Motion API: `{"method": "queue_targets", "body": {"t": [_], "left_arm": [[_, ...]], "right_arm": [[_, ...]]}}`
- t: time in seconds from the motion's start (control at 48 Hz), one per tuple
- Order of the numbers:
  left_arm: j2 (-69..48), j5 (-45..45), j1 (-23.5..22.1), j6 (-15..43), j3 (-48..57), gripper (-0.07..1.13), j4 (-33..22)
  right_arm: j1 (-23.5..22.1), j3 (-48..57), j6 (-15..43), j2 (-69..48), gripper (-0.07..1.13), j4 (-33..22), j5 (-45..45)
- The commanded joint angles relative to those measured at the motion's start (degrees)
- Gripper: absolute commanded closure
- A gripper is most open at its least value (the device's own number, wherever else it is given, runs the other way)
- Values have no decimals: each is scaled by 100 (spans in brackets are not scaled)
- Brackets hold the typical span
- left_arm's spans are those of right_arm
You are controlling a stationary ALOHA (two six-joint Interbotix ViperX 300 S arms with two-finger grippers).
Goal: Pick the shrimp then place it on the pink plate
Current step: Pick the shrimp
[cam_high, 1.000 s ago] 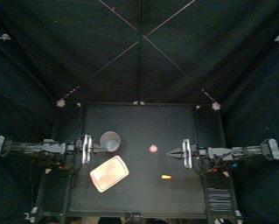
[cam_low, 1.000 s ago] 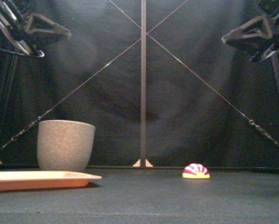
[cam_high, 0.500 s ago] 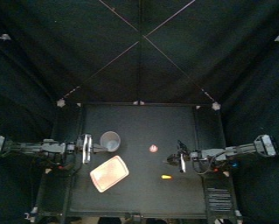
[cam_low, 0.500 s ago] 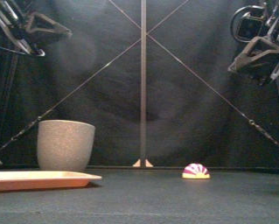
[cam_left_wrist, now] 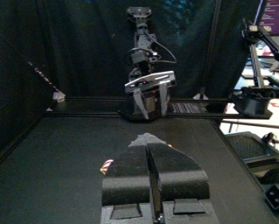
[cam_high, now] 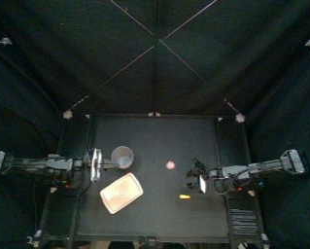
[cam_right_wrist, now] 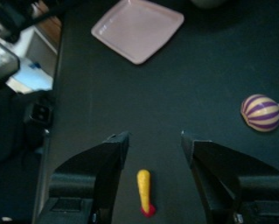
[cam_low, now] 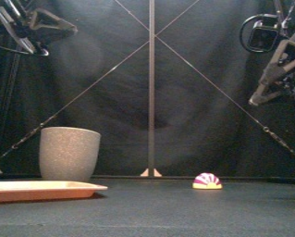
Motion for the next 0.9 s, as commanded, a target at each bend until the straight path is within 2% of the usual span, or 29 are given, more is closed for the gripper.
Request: {"method": "queue_targets", "body": {"t": [0.021, 0.25, 0.396, 0.667, 0.896], "left_arm": [[35, -114, 26, 0, -176, 87, 9], [35, -132, 97, 0, -176, 87, 0], [35, -132, 123, 0, -158, 87, 9], [35, -132, 123, -9, -123, 87, 0], [35, -132, 123, 9, -97, 87, 0]], "right_arm": [[264, -193, 26, 149, 19, -229, 378], [703, -536, 255, 738, 19, -35, 1380], [888, -677, 281, 1310, 19, 26, 1415], [905, -1090, 281, 2593, 19, 62, 1512], [932, -1354, 281, 3138, 19, 79, 1450]]}}
